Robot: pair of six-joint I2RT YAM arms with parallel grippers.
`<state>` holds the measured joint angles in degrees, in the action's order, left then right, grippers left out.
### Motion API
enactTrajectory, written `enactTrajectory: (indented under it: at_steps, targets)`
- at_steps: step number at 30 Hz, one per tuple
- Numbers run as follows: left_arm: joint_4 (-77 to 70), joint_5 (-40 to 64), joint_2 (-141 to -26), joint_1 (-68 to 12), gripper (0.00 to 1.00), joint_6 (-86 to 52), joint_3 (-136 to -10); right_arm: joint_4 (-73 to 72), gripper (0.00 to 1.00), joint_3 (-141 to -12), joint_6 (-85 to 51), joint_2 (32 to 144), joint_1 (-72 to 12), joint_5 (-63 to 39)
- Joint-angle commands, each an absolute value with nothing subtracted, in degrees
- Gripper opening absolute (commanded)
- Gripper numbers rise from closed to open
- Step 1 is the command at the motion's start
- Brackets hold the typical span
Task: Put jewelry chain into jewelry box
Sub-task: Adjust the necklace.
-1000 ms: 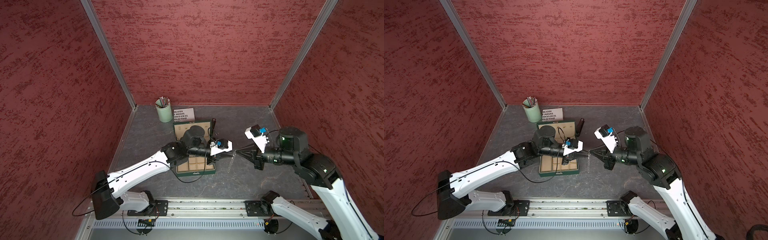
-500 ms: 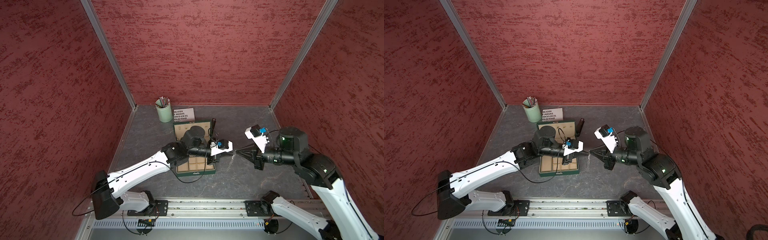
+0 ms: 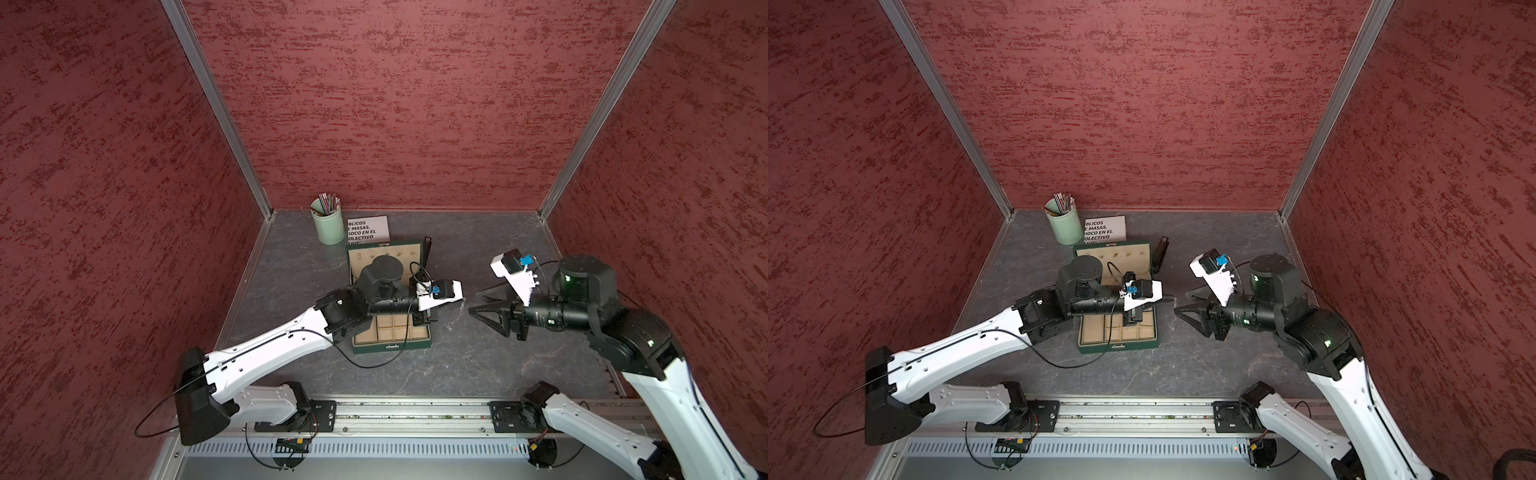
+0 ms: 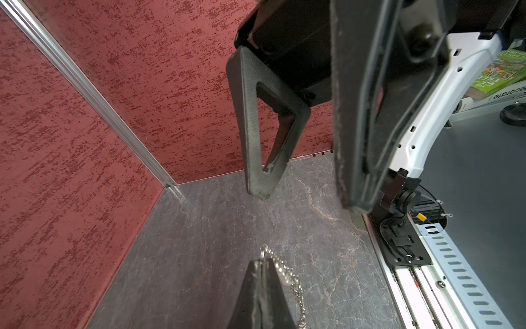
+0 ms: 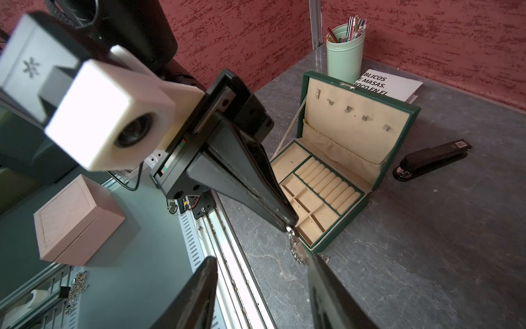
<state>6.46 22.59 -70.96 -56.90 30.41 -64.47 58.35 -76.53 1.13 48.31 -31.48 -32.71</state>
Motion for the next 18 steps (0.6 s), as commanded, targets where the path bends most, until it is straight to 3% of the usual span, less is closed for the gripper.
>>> enactTrajectory:
  at_steps: [1, 9, 18]
  targets:
    - [6.1, 18.8, -69.1, -57.0, 0.00, 32.6, -63.4, 54.7, 0.61, -74.9, -0.8, 46.9, -32.2, -30.6]
    - [4.1, 8.3, -63.7, -55.6, 0.00, 33.3, -59.9, 32.7, 0.73, -58.4, -14.4, 39.2, -32.1, -9.0]
    - [5.5, -5.9, -56.1, -54.4, 0.00, 29.2, -56.8, 21.5, 0.72, -46.4, -26.8, 42.2, -32.1, -1.2]
